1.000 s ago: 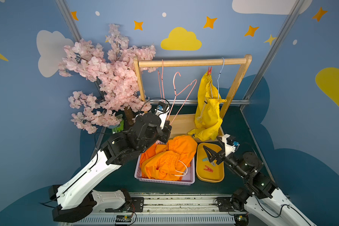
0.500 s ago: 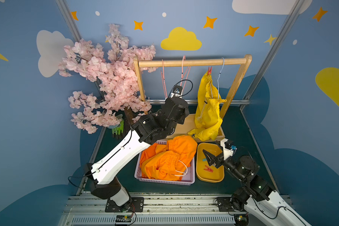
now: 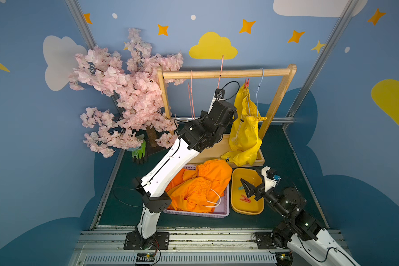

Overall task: Remove the clothespins securing shorts to the hanger
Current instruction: Place the hanger at the clothesline.

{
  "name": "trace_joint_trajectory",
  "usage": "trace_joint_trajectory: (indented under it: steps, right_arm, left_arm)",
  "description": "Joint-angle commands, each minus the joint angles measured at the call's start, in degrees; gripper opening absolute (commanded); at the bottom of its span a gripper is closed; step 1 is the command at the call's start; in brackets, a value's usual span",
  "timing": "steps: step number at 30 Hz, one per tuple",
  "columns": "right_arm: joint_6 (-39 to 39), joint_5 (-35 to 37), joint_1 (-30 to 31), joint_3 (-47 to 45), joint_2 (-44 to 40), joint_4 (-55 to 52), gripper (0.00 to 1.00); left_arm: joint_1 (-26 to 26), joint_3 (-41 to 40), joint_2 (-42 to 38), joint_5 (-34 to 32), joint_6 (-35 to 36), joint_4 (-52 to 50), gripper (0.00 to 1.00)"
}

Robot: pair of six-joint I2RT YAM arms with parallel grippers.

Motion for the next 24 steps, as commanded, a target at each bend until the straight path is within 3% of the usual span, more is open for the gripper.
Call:
trace_joint_trajectory:
  steps: [1, 7, 16, 20, 22, 24]
  right_arm:
    - [0.5, 2.5, 0.0, -0.1, -0.9, -1.5, 0.97]
    - [0.3, 4.2, 0.1, -0.5, -1.7, -2.1, 0.97]
    - [0.2, 7.8, -0.1, -1.1, -0.7, -2.0, 0.97]
    - [0.2, 11.0, -0.4, -1.5, -0.9, -2.6, 0.97]
    - [0.2, 11.8, -0.7, -1.8, -1.3, -2.6, 0.97]
    - [0.7, 13.2, -1.1, -2.1, -1.7, -2.6, 0.97]
  left_arm:
    - [3.6, 1.5, 0.2, 2.2, -4.3, -2.6, 0.04]
    - [6.6, -2.8, 0.3, 5.3, -9.4, -4.4, 0.04]
    - [3.3, -16.2, -6.4, -2.9, -4.9, 4.7, 0.05]
    - [2.5, -26.6, -12.1, -3.3, -2.2, 12.2, 0.29]
    - [2.3, -32.2, -15.5, -1.5, -0.3, 17.1, 0.48]
    - [2.0, -39.5, -20.0, 1.9, 2.9, 23.4, 0.77]
